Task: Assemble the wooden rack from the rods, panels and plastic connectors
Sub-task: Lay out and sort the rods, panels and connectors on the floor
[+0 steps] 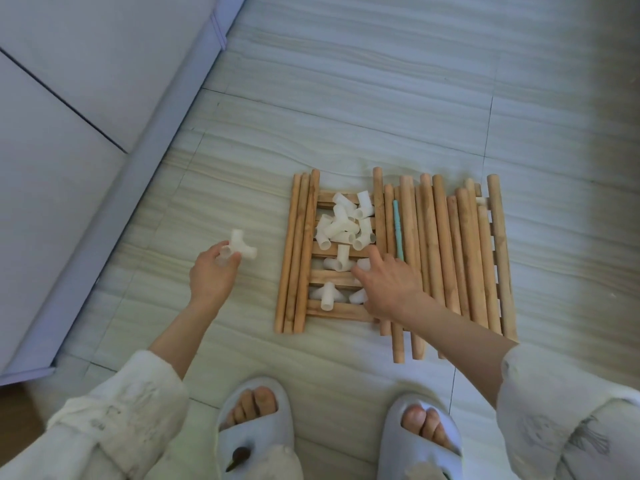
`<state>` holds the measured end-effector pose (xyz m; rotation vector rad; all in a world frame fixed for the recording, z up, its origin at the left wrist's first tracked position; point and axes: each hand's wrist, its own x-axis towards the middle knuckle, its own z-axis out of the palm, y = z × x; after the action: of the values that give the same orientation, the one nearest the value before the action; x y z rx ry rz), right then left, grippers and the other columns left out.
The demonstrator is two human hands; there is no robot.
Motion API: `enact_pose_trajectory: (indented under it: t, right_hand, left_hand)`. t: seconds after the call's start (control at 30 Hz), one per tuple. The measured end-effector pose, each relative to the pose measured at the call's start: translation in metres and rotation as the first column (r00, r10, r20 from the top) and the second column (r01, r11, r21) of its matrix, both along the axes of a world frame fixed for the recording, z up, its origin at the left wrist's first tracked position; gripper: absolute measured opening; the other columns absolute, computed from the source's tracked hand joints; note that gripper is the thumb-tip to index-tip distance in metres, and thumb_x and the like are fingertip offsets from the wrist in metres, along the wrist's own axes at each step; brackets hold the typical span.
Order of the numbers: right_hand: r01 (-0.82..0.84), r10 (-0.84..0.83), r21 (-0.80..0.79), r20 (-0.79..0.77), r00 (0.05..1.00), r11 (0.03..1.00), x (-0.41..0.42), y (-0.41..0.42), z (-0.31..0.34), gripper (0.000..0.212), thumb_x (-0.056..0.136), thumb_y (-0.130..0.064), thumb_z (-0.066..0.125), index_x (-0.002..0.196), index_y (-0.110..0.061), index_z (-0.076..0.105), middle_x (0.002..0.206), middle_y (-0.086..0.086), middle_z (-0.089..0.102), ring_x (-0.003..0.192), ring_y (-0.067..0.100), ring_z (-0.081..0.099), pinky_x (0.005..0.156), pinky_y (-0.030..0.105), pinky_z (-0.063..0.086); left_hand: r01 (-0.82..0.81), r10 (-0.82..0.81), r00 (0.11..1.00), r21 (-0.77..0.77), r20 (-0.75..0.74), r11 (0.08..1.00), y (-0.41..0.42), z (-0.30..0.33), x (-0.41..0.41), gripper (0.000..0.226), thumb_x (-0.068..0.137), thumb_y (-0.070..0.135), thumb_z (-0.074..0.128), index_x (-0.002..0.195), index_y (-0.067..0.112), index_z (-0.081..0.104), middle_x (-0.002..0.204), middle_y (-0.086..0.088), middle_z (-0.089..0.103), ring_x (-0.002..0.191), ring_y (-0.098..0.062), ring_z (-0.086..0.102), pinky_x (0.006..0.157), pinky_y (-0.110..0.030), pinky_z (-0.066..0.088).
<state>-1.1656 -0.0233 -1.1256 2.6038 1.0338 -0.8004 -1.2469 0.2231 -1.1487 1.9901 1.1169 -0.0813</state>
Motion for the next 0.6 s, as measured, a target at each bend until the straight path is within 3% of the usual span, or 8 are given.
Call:
enact_pose_trajectory:
  t: [0.13,0.27,0.37,0.4,0.47,0.53,0.6]
  right_hand:
    - [-0.003,0.003,0.008,-0.032,0.999,1.0,-0.001,0.001,0.0,0.048,0.089,-0.021,0.054,0.134,-0.022,0.038,0.137,0.014,0.029,0.105,0.026,0.048,0.069,0.028,0.039]
    - [0.13,-0.116,0.192,-0.082,0.99,0.973,-0.008,0.002,0.003,0.051,0.091,-0.013,0.051,0.138,-0.026,0.035,0.135,0.013,0.033,0.097,0.027,0.055,0.072,0.034,0.052]
    - [0.405,-0.33,0.383,-0.248,0.911,0.83,-0.011,0.006,0.008,0.052,0.091,-0.004,0.045,0.139,-0.025,0.042,0.137,0.011,0.039,0.106,0.028,0.054,0.088,0.031,0.048]
    - [0.544,-0.426,0.417,-0.346,0.836,0.728,-0.01,0.007,0.009,0.053,0.09,-0.001,0.045,0.138,-0.023,0.045,0.138,0.01,0.041,0.107,0.025,0.055,0.088,0.022,0.046]
    - [0.809,-0.57,0.381,-0.576,0.586,0.447,-0.007,0.008,0.01,0.053,0.089,0.003,0.046,0.135,-0.023,0.048,0.142,0.009,0.042,0.088,0.016,0.063,0.07,0.01,0.048]
    - [0.96,-0.587,0.231,-0.76,0.278,0.156,-0.002,0.008,0.012,0.055,0.088,0.007,0.048,0.135,-0.022,0.049,0.143,0.011,0.043,0.07,0.013,0.064,0.065,0.016,0.055]
    - [0.993,-0.531,0.114,-0.841,0.103,0.011,0.001,0.009,0.014,0.055,0.088,0.01,0.048,0.136,-0.017,0.047,0.139,0.014,0.046,0.069,0.016,0.064,0.069,0.024,0.058]
  left_hand:
    - [0.159,-0.161,0.987,0.094,0.007,0.983,0.001,-0.002,0.001,0.063,0.094,0.019,0.054,0.148,0.014,0.021,0.155,-0.008,0.022,0.143,-0.022,0.02,0.115,-0.035,0.02]
    - [0.407,-0.418,0.908,0.197,0.015,0.892,-0.033,-0.002,0.002,0.051,0.09,0.017,0.057,0.138,0.009,0.041,0.142,-0.012,0.04,0.132,-0.026,0.035,0.109,-0.032,0.027]
    - [0.632,-0.634,0.774,0.097,-0.014,0.769,-0.076,-0.002,-0.01,0.046,0.09,0.031,0.058,0.133,0.017,0.048,0.131,-0.003,0.044,0.123,-0.019,0.039,0.099,-0.027,0.035]
    - [0.672,-0.672,0.74,0.086,-0.031,0.736,-0.086,-0.005,-0.014,0.048,0.089,0.036,0.059,0.132,0.02,0.048,0.129,-0.001,0.044,0.122,-0.018,0.037,0.098,-0.027,0.036]
    - [0.724,-0.718,0.688,0.161,-0.101,0.671,-0.097,-0.011,-0.016,0.051,0.087,0.043,0.059,0.133,0.024,0.047,0.129,0.001,0.046,0.123,-0.018,0.035,0.098,-0.027,0.035]
    - [0.773,-0.753,0.626,0.287,-0.204,0.566,-0.097,-0.016,-0.014,0.052,0.087,0.047,0.057,0.133,0.026,0.045,0.129,0.003,0.049,0.122,-0.019,0.037,0.096,-0.027,0.033]
    - [0.808,-0.782,0.566,0.363,-0.262,0.463,-0.098,-0.02,-0.009,0.05,0.088,0.046,0.055,0.132,0.025,0.045,0.128,0.006,0.053,0.122,-0.019,0.039,0.095,-0.028,0.031]
